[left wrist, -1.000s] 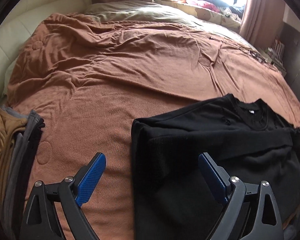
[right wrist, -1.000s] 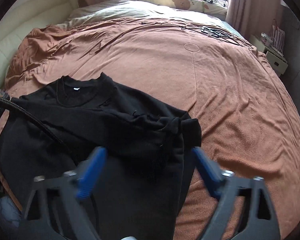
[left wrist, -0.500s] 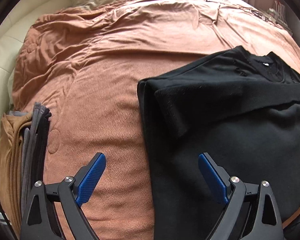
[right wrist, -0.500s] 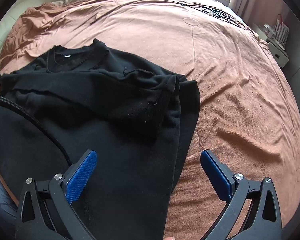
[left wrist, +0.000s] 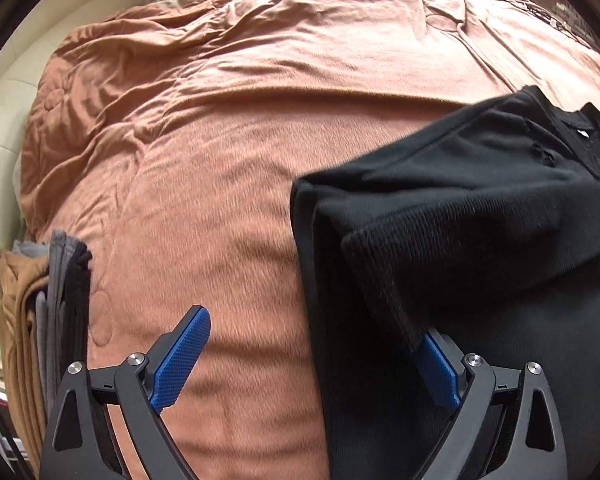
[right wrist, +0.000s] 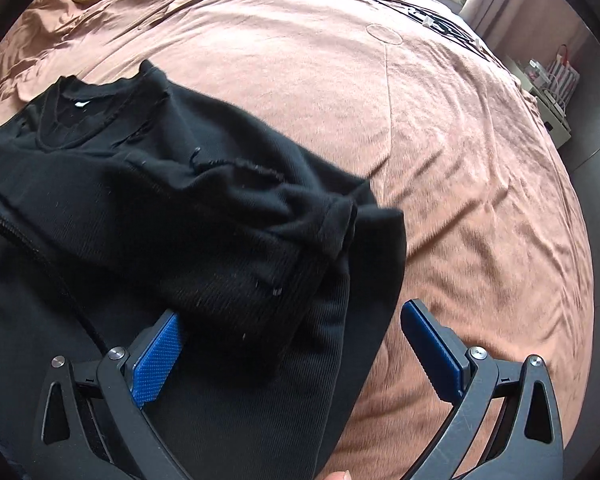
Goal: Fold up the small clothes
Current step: 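Move both tools to the folded ribbed hem band of the sweatshirt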
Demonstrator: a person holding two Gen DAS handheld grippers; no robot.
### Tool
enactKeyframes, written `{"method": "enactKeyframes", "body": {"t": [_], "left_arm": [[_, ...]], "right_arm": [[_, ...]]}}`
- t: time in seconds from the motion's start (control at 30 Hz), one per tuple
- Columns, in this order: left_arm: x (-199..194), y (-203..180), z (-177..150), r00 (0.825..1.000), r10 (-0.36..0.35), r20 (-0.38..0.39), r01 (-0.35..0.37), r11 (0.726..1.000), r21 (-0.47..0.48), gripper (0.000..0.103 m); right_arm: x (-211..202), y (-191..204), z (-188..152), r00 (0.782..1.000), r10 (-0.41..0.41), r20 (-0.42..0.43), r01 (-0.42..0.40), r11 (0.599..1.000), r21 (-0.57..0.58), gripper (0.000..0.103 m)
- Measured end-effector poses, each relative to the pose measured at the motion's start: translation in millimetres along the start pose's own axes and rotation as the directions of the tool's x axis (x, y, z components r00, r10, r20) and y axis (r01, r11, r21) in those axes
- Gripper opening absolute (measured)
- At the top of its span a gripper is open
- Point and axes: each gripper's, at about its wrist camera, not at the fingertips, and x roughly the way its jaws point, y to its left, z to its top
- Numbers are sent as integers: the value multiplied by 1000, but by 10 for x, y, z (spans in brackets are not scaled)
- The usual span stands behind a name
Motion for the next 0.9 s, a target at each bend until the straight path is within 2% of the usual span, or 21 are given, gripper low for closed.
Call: {"method": "enactKeyframes", "body": {"t": [0.2, 0.5, 0.63, 0.73, 0.83, 0.9], "left_arm": [[86, -17, 319, 999, 33, 29, -33, 999, 6, 97], [178, 32, 620, 998, 17, 63, -14, 999, -37, 97], [116, 53, 724, 995, 30, 99, -23, 997, -71, 97], [-9, 94, 766, 988, 36, 149, -23, 995, -93, 96], [-152, 144, 762, 980, 1, 201, 22, 994, -109, 94], [-219, 177, 751, 974, -35, 224, 62, 991, -115, 87]], "right_arm": [[135, -1, 241, 999, -30, 25, 30, 1000, 4, 103], [228, -38, 476, 994, -52, 91, 48, 998, 47, 102], [47, -199, 560, 985, -60, 164, 42, 993, 111, 93], [-133, -324, 564, 974, -42, 223, 4, 986, 168, 92], [-227, -420, 502, 970, -1, 244, -44, 983, 179, 92], [-198, -467, 449, 971, 37, 238, -79, 982, 171, 92]]}}
